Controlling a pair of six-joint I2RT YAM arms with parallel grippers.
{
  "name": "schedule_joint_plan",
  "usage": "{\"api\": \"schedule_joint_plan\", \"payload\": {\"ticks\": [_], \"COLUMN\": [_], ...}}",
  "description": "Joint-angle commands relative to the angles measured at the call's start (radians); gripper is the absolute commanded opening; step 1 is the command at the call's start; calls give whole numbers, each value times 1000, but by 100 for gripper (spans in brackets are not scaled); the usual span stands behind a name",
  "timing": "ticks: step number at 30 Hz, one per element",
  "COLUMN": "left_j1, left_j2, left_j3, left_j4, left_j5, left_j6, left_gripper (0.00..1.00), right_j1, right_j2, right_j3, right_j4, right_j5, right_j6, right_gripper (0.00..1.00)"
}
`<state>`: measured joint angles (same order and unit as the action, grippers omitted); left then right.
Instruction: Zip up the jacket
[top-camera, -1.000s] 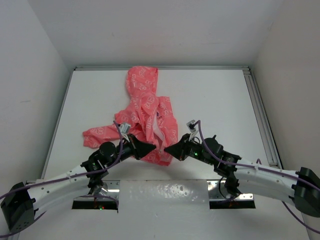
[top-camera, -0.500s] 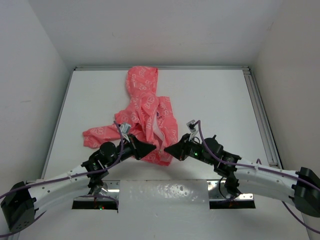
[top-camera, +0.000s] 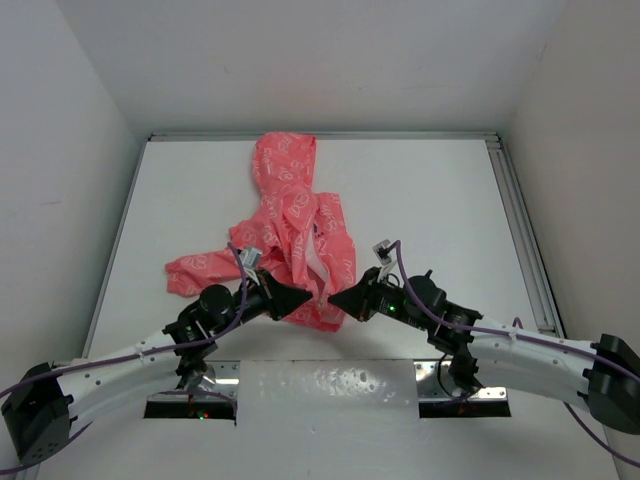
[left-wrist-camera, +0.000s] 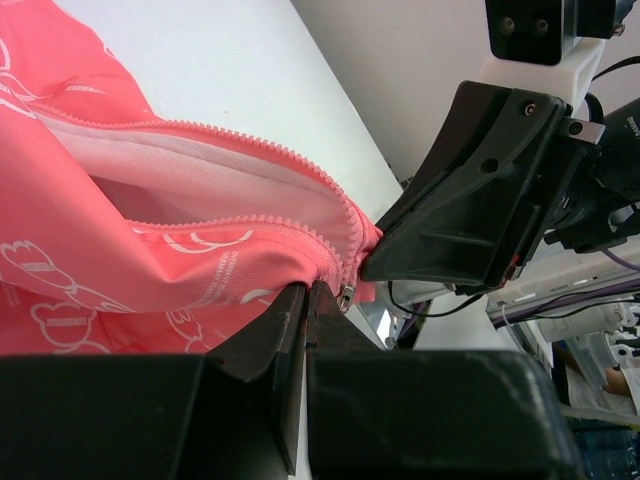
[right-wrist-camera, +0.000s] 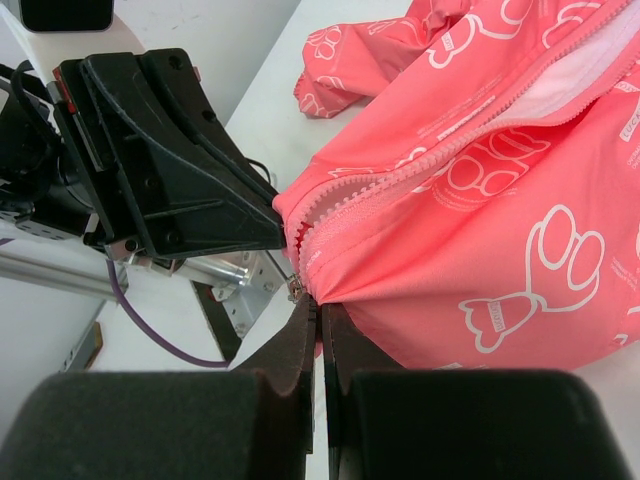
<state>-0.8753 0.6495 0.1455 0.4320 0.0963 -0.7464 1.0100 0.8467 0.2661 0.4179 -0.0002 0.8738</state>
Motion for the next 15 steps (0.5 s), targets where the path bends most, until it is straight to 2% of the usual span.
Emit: {"api": "schedule_joint_plan", "payload": {"ticks": [1, 15], "left_j1": [4, 4], "left_j2": [1, 19], "left_j3": [-7, -15], "left_j4": [60, 96], "left_j5": [14, 25], "left_j6": [-7, -19], "left_gripper": [0, 0], "right_j1": [-1, -1], "right_j2": [5, 8], "right_j3": [41, 39], "right_j4": [61, 64], "right_j5": [3, 2], "right_j6": [-15, -12], "right_gripper": [0, 0]}}
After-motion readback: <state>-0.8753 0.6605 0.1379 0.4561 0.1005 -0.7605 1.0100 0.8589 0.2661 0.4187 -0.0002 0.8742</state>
